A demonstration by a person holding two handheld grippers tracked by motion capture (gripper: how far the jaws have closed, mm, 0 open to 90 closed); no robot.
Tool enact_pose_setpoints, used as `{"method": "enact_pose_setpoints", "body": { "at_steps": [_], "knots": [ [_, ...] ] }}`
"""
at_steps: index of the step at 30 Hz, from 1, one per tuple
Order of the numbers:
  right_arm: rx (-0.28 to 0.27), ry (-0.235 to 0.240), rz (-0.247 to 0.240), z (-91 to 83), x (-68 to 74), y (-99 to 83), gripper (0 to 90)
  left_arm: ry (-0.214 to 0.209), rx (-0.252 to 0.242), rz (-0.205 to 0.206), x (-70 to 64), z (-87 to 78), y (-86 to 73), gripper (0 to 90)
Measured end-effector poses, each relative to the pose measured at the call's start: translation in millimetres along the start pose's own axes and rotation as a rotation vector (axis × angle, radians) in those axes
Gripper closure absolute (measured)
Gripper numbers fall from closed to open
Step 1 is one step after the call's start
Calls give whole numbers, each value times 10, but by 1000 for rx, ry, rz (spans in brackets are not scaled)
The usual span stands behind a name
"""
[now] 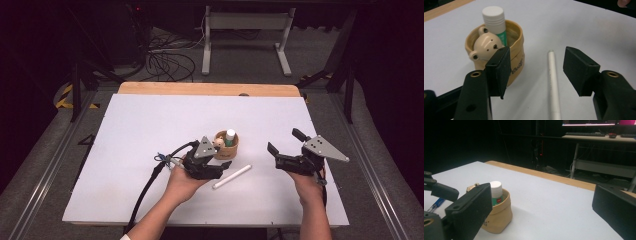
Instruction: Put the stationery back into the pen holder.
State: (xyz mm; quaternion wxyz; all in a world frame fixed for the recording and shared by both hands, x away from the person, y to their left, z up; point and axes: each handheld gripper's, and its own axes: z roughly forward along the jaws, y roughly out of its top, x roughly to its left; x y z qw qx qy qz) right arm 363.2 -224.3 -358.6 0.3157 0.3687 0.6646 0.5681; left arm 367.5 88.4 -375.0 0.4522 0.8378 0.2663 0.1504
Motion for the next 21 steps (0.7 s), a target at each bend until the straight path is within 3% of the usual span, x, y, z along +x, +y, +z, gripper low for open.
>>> {"method": "enact_pose_setpoints", "body": {
  "at_steps": [6, 9, 21],
  "knots": [
    [2, -2, 6, -21, -22, 11, 47, -12, 6, -1, -73, 103, 51, 427],
    [10, 5, 20, -24, -23, 18, 51, 4, 16, 5, -105, 161, 66, 446],
    [11, 14, -1, -28, 2, 26, 54, -27, 35, -28, -179, 381, 114, 496]
  ]
}}
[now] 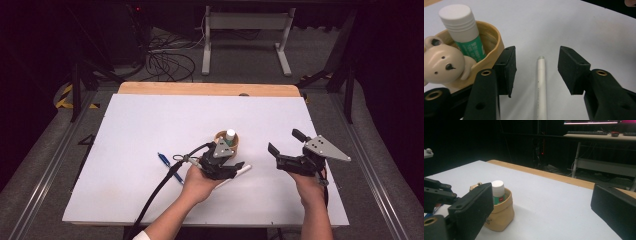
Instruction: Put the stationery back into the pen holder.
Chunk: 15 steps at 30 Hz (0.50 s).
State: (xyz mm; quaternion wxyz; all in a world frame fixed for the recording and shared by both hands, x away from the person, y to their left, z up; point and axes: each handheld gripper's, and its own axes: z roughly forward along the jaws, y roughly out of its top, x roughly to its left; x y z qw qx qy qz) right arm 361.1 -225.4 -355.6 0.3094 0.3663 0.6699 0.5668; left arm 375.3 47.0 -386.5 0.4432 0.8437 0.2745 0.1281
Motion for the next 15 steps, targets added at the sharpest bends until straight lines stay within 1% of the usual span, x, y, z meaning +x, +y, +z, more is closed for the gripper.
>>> {"method": "enact_pose_setpoints", "body": {
  "at_steps": [2, 4, 5, 8, 12, 13, 15],
  "knots": [
    [3, -2, -1, -2, -2, -1, 56, 6, 13, -6, -6, 34, 8, 512],
    [5, -1, 0, -2, 0, -1, 57, 12, 33, -2, -13, 67, 13, 517],
    [7, -2, 0, -2, 0, -1, 57, 11, 33, -4, -18, 92, 11, 520],
    [9, -2, -1, -3, 2, -1, 59, 11, 55, -1, -37, 165, 4, 535],
    [13, -3, -2, -1, 1, -3, 60, 11, 71, 0, -40, 219, 0, 546],
    [13, -3, -2, 0, 0, -4, 60, 13, 76, -7, -43, 239, -2, 552],
    [16, -2, -1, 0, 2, -3, 61, 14, 92, -2, -40, 277, -4, 577]
  ]
}}
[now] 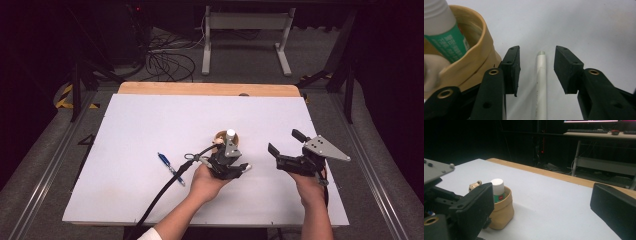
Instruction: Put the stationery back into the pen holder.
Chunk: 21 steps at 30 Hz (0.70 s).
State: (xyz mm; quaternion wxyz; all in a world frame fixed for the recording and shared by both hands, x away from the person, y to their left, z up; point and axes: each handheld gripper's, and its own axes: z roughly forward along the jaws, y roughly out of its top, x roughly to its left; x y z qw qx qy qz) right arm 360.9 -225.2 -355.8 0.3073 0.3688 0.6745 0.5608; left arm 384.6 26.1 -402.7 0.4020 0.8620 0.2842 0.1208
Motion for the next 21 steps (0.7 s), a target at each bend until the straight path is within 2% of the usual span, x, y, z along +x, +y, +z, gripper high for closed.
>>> {"method": "enact_pose_setpoints", "body": {
  "at_steps": [7, 21],
  "knots": [
    [4, -1, -2, -3, 0, 3, 63, -2, 27, -16, -9, 106, -6, 607],
    [12, -3, -6, -9, -3, -2, 67, -17, 77, -18, -30, 288, 17, 645]
  ]
}}
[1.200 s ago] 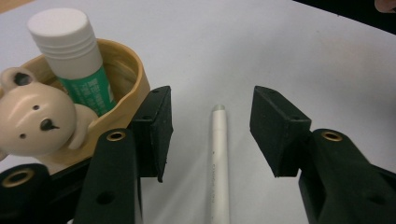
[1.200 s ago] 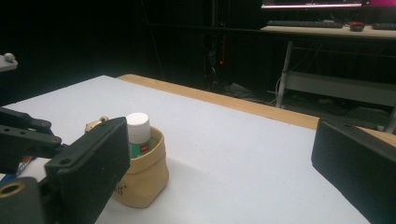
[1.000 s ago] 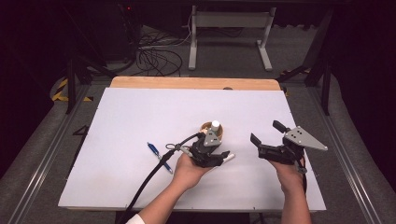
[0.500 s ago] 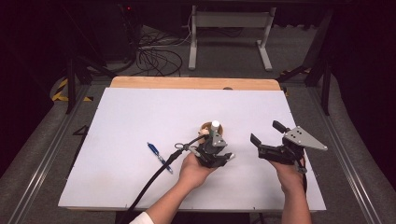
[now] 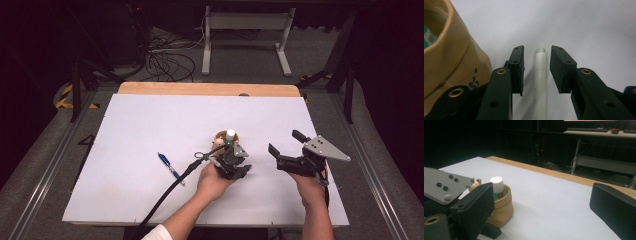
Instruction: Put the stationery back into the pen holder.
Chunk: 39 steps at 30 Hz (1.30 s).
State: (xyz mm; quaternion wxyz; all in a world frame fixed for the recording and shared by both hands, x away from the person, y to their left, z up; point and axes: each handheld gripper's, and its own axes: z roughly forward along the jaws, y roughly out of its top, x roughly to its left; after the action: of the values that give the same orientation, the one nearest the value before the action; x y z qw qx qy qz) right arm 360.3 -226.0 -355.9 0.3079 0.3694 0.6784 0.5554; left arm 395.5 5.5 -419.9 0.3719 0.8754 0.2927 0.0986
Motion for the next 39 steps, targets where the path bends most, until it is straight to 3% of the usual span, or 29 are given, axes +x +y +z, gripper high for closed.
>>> {"method": "enact_pose_setpoints", "body": {
  "at_steps": [10, 22, 26, 34, 39],
  "knots": [
    [8, 1, -3, 9, 11, -4, 68, 4, 52, 7, 6, 108, -12, 667],
    [11, 4, -6, 15, 17, -4, 69, 32, 61, 24, -9, 118, -9, 722],
    [14, 7, -8, 21, 23, -5, 70, 33, 68, 41, -8, 121, 2, 777],
    [23, 14, -17, 41, 36, -15, 75, 18, 63, 50, 6, 102, 5, 782],
    [17, 12, -18, 69, 78, -20, 90, 21, 21, 62, -6, -25, 36, 782]
  ]
}}
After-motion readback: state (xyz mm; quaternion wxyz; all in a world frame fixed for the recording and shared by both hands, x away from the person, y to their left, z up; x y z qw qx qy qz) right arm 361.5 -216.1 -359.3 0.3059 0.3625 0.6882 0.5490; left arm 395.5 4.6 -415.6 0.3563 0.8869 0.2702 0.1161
